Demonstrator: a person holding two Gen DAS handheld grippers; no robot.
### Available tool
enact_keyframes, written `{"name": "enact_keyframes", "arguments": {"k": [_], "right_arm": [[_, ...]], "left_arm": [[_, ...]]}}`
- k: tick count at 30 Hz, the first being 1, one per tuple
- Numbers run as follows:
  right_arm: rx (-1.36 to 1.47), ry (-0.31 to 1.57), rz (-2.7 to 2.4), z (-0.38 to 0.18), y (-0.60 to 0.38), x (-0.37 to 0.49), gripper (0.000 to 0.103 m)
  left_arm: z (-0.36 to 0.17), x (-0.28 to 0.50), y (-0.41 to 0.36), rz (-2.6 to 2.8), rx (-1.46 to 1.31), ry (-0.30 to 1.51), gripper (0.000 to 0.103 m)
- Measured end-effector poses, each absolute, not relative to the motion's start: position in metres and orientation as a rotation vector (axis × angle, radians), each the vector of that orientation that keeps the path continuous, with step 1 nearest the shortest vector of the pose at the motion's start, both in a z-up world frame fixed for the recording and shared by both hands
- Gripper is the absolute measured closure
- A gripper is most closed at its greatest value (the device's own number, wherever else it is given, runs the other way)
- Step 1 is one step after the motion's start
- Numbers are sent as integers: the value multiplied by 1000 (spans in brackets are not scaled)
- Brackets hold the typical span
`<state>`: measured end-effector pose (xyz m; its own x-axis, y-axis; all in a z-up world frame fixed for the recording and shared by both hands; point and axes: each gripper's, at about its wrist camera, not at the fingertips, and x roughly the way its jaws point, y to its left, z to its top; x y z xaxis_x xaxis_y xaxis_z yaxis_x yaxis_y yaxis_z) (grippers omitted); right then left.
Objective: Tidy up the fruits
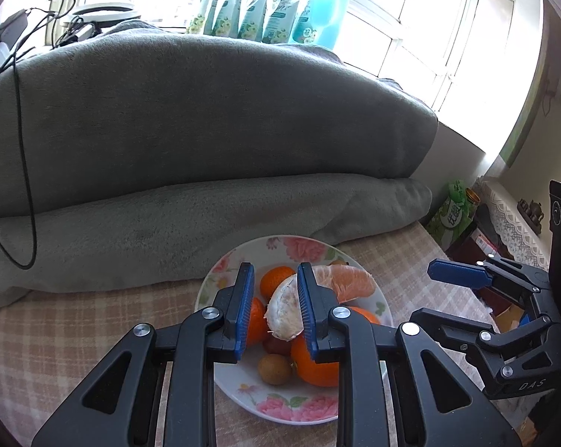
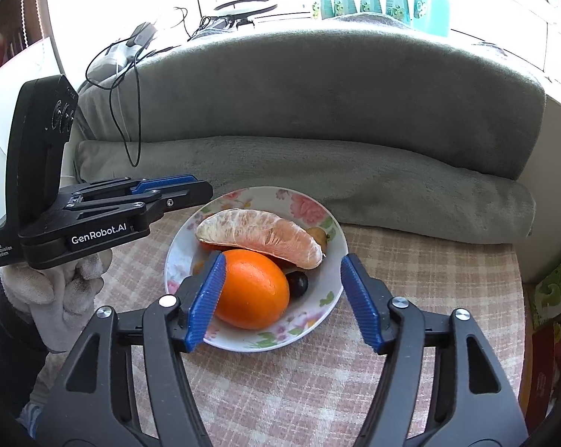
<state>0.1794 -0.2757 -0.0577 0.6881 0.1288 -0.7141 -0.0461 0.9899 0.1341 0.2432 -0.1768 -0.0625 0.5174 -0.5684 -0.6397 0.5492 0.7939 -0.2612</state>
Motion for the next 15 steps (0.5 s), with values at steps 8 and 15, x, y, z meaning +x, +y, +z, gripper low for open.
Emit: {"name": "enact_keyframes", "arguments": {"k": [8, 15], "right_arm": [[127, 803, 79, -59, -277, 174, 25], [144, 789, 57, -57, -278, 170, 16]], "left_arm": [[-62, 235, -172, -667, -17, 774, 69], [-63, 227, -165, -656, -15, 767, 50]]}}
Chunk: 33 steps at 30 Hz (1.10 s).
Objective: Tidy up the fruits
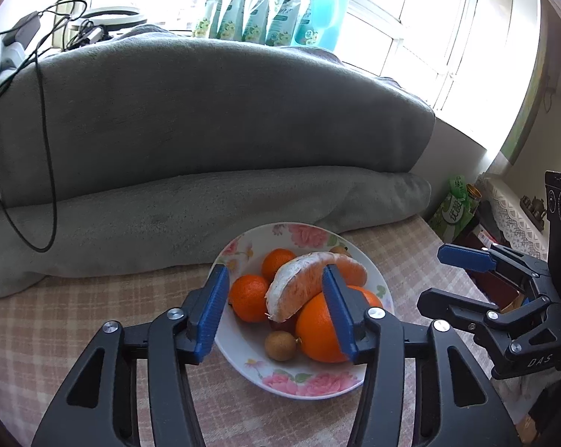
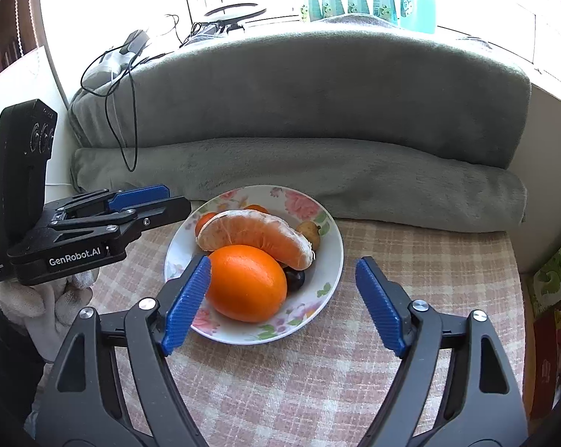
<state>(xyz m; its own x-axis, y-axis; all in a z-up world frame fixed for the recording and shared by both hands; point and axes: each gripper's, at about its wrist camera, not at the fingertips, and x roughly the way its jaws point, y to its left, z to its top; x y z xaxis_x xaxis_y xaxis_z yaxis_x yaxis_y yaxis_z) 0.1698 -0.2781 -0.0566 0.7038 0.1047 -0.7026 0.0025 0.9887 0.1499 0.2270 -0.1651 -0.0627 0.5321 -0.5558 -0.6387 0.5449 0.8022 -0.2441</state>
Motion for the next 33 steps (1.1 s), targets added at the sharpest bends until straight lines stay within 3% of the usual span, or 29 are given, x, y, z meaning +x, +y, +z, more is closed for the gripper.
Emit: {"name": "enact_keyframes", "arguments": {"k": [4, 9, 13, 33], "right_arm": [[132, 781, 32, -52, -275, 165, 16], [115, 757, 5, -46, -269, 157, 5], [95, 748, -18, -42, -263, 153, 4], [89, 636, -106, -19, -249, 120, 0]], "left_arm": [[-63, 221, -160, -645, -16, 765, 44], [-61, 211, -155, -626, -13, 754, 32], [-59, 203, -151, -617, -23, 750, 26], [-37, 150, -139, -488, 39, 662, 21]]}}
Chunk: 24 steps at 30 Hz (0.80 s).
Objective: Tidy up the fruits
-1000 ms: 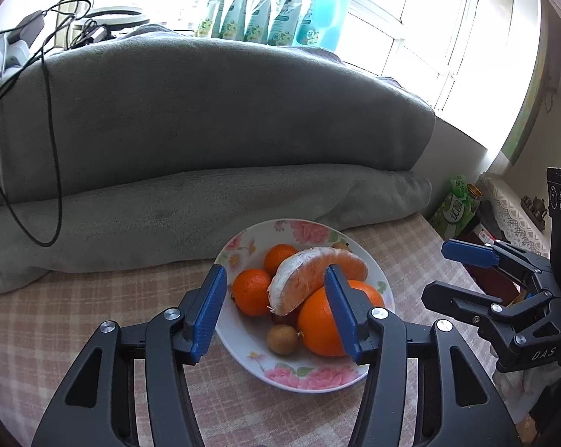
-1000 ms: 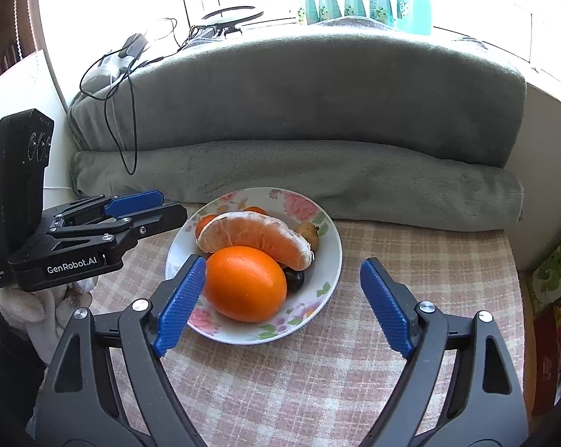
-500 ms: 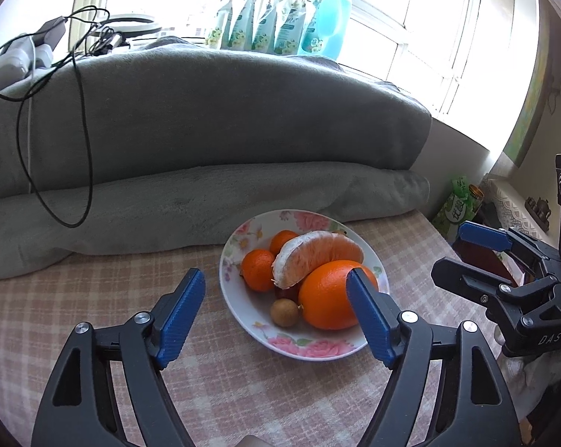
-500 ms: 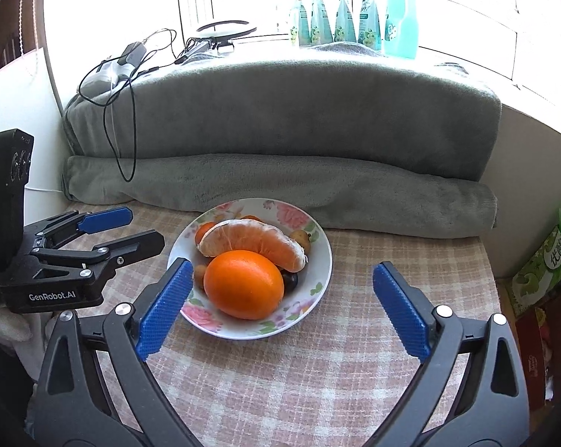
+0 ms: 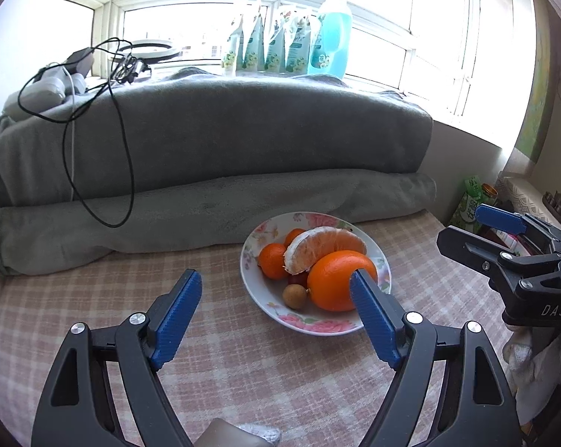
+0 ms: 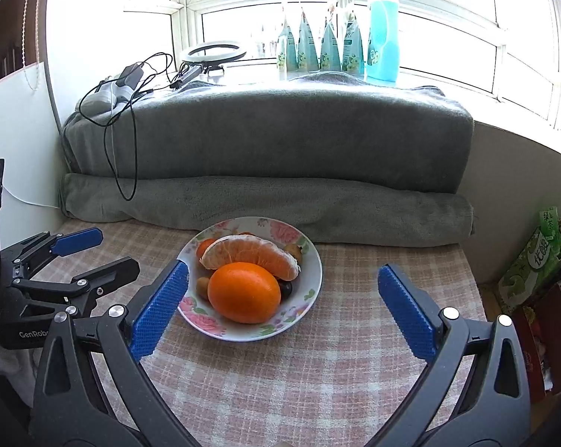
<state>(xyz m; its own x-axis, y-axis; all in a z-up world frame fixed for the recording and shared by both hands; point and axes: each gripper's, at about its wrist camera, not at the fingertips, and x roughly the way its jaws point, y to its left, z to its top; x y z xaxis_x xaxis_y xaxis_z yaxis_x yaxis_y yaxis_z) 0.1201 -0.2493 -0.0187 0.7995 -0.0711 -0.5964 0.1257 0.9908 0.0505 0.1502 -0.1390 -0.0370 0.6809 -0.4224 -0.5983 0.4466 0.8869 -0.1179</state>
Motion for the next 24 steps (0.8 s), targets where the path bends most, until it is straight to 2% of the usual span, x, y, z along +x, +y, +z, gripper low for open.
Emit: {"name": "enact_keyframes", "arguments": {"k": [11, 24], "right_arm": [[81, 608, -141, -15, -241, 102, 0], [100, 577, -154, -10, -229, 74, 0]], "left_arm": [[-30, 127, -133, -455, 35, 649, 20], [-17, 89, -119, -414, 21, 608, 13]]}}
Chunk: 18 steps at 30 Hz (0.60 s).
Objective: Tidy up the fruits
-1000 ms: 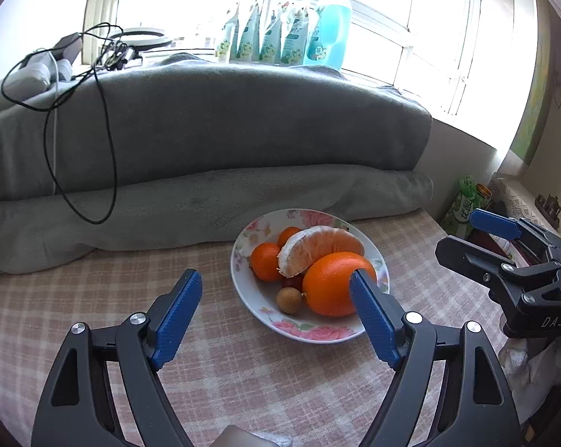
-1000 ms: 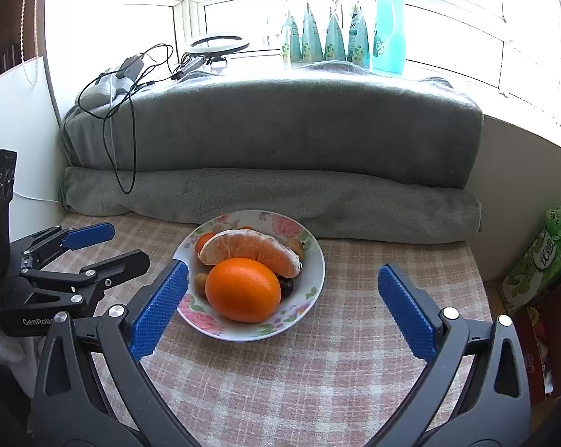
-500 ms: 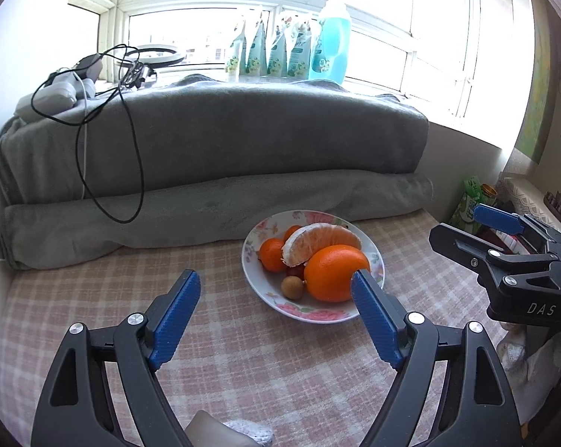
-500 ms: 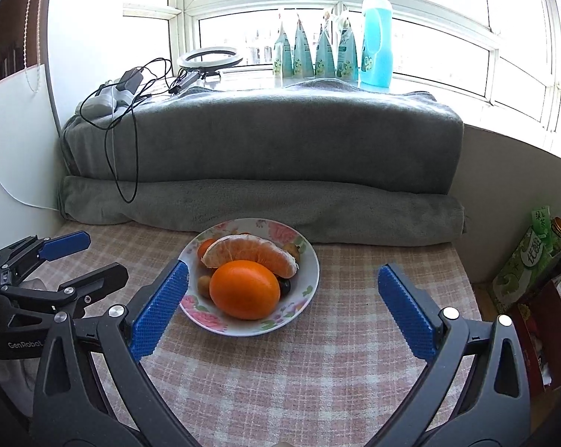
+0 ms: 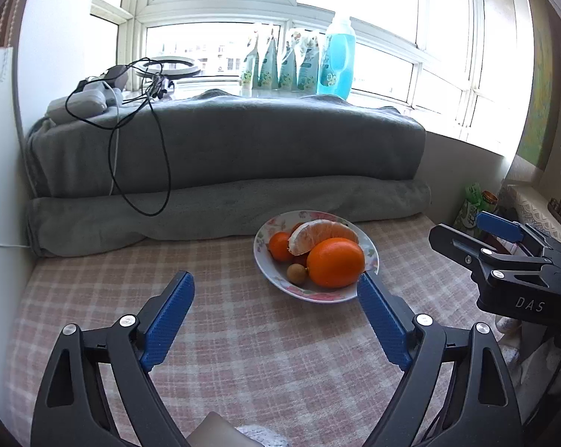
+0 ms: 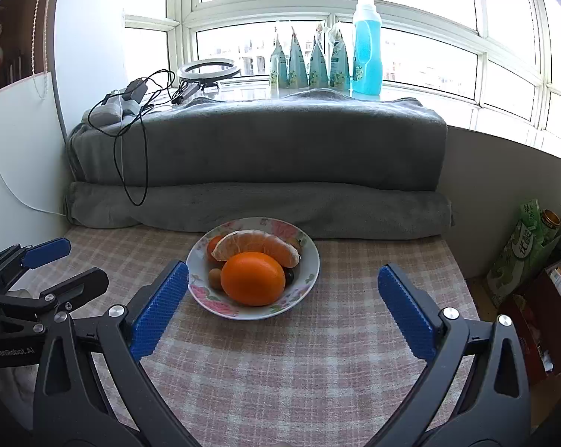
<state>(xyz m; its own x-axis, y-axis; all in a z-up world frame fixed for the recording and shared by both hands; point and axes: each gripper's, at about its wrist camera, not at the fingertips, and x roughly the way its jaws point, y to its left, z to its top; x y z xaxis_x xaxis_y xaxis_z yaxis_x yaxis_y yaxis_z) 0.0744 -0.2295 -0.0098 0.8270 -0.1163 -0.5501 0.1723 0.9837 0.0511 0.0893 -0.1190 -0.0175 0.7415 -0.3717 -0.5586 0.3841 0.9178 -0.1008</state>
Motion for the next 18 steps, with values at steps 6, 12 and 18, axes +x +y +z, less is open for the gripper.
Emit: {"name": "enact_keyframes", "arguments": {"k": [6, 12, 18], "right_arm": [[98, 570, -158, -7, -227, 64, 0], [81, 512, -179, 10, -224, 51, 0], [69, 485, -173, 21, -219, 41, 0]], "left_arm": [[-10, 78, -115, -413, 19, 588, 13], [4, 69, -113, -405, 18, 543, 13], [11, 58, -112, -416, 8, 518, 12]]}}
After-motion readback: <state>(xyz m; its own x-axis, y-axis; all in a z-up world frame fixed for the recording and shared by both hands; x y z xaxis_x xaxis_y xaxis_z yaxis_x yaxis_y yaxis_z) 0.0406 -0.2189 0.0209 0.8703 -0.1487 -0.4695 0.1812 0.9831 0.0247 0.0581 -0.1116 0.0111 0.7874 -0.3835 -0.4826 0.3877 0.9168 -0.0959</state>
